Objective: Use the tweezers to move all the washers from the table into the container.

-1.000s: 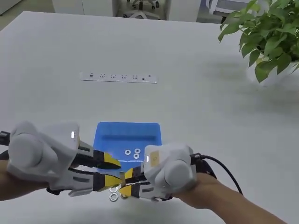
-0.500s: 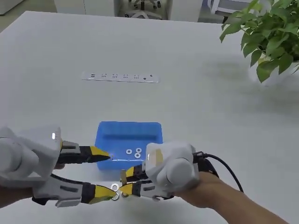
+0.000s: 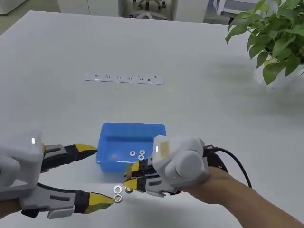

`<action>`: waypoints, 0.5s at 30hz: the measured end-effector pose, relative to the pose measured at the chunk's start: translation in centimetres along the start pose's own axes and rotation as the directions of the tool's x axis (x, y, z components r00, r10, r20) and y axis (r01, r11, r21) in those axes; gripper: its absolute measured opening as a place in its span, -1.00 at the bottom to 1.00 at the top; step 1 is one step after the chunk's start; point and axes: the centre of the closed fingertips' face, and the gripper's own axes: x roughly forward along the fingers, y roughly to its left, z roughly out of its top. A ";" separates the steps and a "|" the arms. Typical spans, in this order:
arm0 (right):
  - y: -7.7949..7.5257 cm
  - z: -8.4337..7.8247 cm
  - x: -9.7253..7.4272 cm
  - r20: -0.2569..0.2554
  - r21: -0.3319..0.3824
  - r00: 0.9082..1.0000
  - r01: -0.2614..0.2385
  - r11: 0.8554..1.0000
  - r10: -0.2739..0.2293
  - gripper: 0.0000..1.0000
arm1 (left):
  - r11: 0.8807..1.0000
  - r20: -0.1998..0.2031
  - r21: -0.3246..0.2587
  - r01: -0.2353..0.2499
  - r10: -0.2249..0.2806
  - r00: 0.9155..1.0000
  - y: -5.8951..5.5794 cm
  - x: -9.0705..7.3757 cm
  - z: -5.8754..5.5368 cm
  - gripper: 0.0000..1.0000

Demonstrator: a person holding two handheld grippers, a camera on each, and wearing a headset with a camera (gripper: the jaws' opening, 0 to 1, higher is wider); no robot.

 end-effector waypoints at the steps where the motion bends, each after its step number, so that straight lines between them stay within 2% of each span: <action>1: -0.1 0.1 -0.1 0.001 -0.002 1.000 0.001 1.000 -0.001 -0.83 | 1.000 0.008 -0.007 -0.013 0.013 1.000 0.1 -0.1 0.0 0.60; 3: -0.2 0.3 -0.3 0.006 -0.009 1.000 -0.004 1.000 0.004 -0.83 | 0.999 0.013 -0.027 -0.021 0.021 1.000 0.0 -0.2 -0.2 0.64; 7: -0.6 0.7 -0.6 0.013 -0.007 1.000 -0.008 1.000 0.008 -0.83 | 0.998 0.030 -0.029 -0.050 0.051 0.998 0.1 -0.4 -0.3 0.81; 15: -1.9 2.1 -1.3 0.028 -0.017 1.000 -0.001 1.000 0.001 -0.83 | 0.994 0.062 -0.061 -0.086 0.090 0.994 0.4 -0.8 -0.1 0.98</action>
